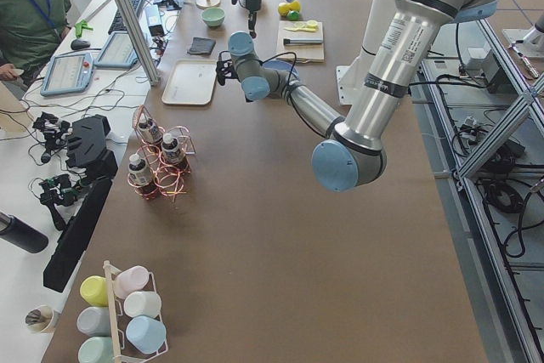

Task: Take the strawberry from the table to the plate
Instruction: 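Grasp the red strawberry with the right gripper and lift it, then move the strawberry over the blue plate and release it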

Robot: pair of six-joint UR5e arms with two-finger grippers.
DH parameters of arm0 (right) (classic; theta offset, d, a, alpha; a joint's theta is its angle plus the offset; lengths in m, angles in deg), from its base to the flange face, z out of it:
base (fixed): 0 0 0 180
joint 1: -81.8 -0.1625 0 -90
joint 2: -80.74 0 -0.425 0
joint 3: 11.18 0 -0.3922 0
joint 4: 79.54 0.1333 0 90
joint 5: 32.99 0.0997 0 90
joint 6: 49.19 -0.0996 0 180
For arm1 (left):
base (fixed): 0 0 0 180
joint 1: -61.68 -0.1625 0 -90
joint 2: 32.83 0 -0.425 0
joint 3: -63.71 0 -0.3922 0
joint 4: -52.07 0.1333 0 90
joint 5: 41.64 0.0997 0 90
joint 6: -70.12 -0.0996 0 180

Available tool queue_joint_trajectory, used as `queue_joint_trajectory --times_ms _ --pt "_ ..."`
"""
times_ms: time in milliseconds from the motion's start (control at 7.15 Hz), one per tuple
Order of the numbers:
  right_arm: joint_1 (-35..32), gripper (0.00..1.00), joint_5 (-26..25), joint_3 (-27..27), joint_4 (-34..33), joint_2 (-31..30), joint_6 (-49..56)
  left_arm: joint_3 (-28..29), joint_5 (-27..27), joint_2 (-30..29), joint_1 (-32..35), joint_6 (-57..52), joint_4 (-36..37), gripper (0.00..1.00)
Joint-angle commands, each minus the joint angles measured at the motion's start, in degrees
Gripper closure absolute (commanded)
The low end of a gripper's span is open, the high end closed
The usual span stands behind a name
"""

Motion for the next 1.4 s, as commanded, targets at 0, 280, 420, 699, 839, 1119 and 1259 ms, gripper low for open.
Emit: queue_joint_trajectory --times_ms 0,280,420,699,839,1119,1259 --pt "8.9 1.0 -7.8 0.4 -1.7 5.6 -5.2 -0.2 -3.9 4.1 7.8 -11.4 2.4 0.02" --pt "15.6 1.0 -13.7 -0.7 -1.5 8.2 -6.4 -1.2 -4.0 10.4 12.9 -20.4 2.4 0.02" --pt "17.2 1.0 -14.6 -2.6 -1.3 9.9 -6.4 -1.1 -4.0 11.5 14.4 -22.1 2.4 0.02" --pt "17.5 1.0 -15.4 -7.4 -1.0 12.7 -5.6 -1.6 -5.0 13.8 16.3 -23.2 2.4 0.02" --pt "17.6 1.0 -16.4 -8.1 -1.0 12.7 -5.3 -1.6 -5.2 13.8 16.6 -23.2 2.4 0.02" --pt "17.5 1.0 -17.0 -8.9 -0.9 12.7 -5.3 -1.5 -5.3 14.2 16.6 -23.1 2.4 0.02" --pt "17.6 1.0 -17.0 -9.3 -0.9 12.6 -5.3 -1.4 -5.3 14.2 16.6 -23.2 2.4 0.02"
